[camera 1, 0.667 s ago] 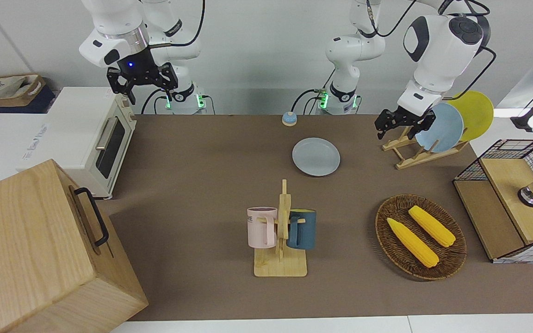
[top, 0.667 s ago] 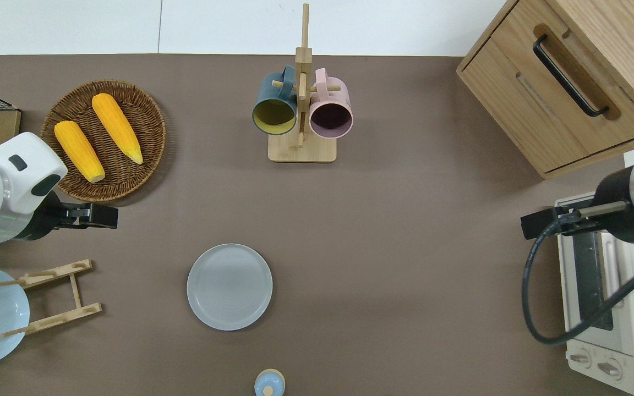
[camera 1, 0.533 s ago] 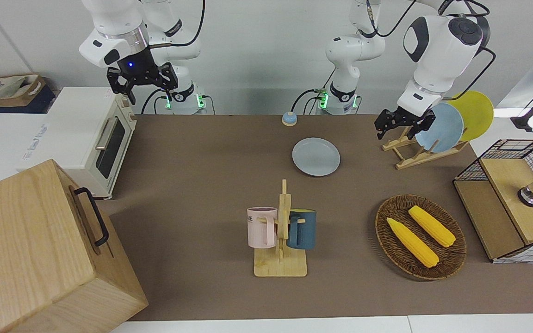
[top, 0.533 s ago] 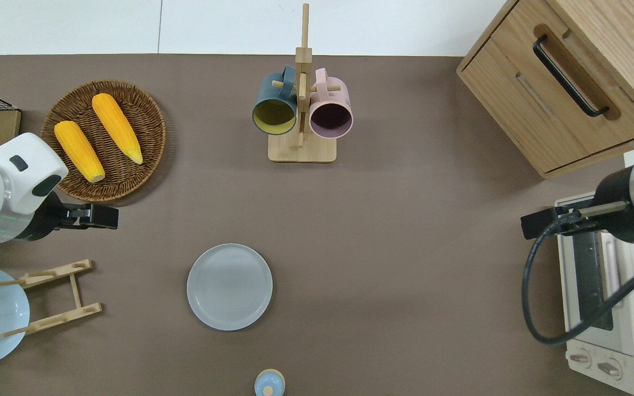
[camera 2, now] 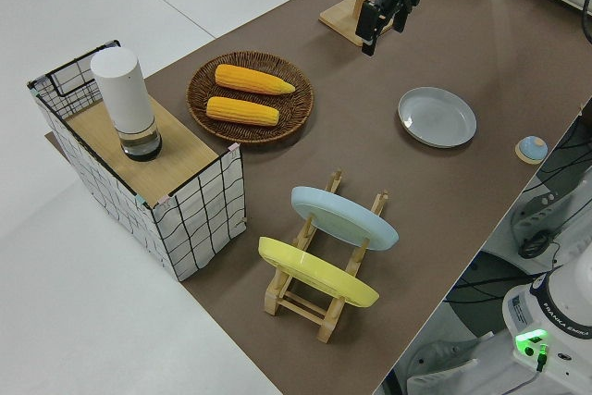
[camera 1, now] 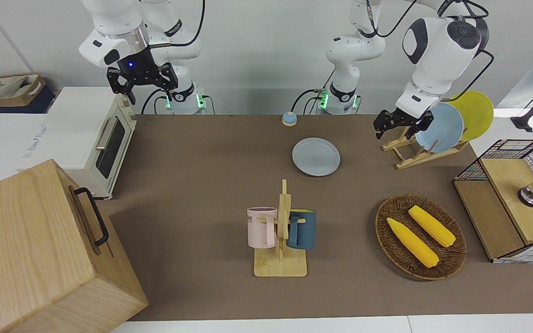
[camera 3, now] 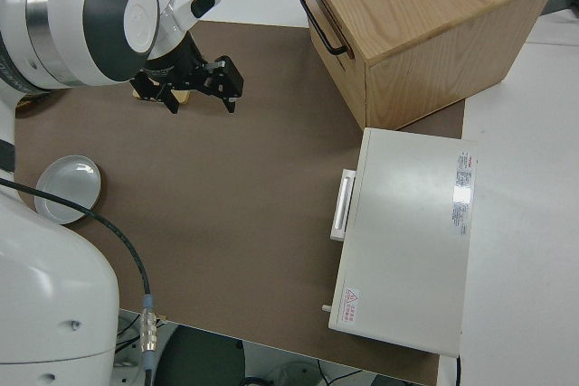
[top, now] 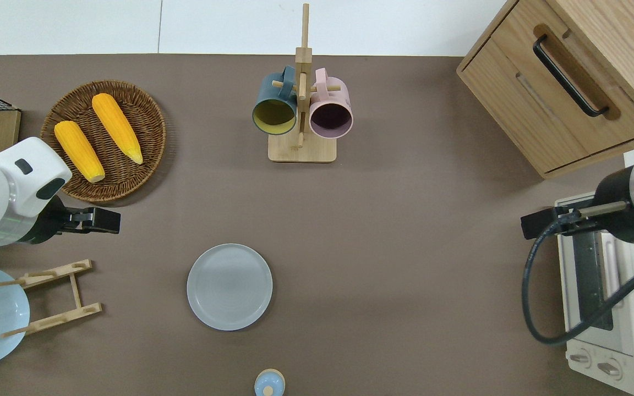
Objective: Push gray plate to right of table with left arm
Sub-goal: 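Move the left gripper down toward the gray plate's near edge, then lower the left gripper beside the gray plate's edge nearest the robot, then push the gray plate with the left gripper away from the left arm, then keep pushing the gray plate with the left gripper toward the toaster oven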
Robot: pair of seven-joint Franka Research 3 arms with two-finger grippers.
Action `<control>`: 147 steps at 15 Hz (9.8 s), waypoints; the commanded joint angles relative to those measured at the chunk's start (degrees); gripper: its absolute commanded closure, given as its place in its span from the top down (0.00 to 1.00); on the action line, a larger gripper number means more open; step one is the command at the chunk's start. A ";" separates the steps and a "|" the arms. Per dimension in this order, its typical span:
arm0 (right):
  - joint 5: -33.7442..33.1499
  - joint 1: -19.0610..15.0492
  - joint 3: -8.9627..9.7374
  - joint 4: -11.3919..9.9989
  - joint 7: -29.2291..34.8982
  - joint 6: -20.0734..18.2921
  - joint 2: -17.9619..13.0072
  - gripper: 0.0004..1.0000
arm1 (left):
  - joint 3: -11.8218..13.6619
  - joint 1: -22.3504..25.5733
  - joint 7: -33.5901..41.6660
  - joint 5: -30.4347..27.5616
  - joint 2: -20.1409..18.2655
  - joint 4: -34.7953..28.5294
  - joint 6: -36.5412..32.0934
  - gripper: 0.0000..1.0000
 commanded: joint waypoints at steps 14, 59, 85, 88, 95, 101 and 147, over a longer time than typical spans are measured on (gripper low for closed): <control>0.59 -1.15 0.86 0.46 0.05 -0.83 -0.17 0.98 | 0.54 -0.73 0.13 -1.35 -2.68 -6.62 0.24 1.00; 0.59 -1.15 0.77 0.46 0.05 -0.83 -0.17 0.98 | 0.36 -15.68 -5.93 -8.03 -2.95 -42.84 42.78 0.63; 0.59 -1.15 0.86 0.46 0.05 -0.83 -0.17 0.98 | -0.61 -20.94 -21.38 -8.30 1.45 -38.10 42.51 0.00; 0.59 -1.15 0.86 0.46 0.05 -0.83 -0.17 0.98 | -0.61 -24.80 -25.87 -8.30 4.08 -35.29 42.51 0.00; 0.59 -1.15 0.86 0.46 0.05 -0.83 -0.17 0.98 | -0.61 -32.72 -36.94 -8.12 9.35 -28.00 42.51 0.00; 0.59 -1.15 0.86 0.46 0.05 -0.83 -0.17 0.98 | -0.52 -38.43 -46.00 -7.24 15.68 -20.61 42.43 0.00; 0.59 -1.15 0.86 0.46 0.14 -0.83 -0.17 0.98 | 1.15 -45.04 -61.85 4.62 23.17 -1.01 31.46 0.98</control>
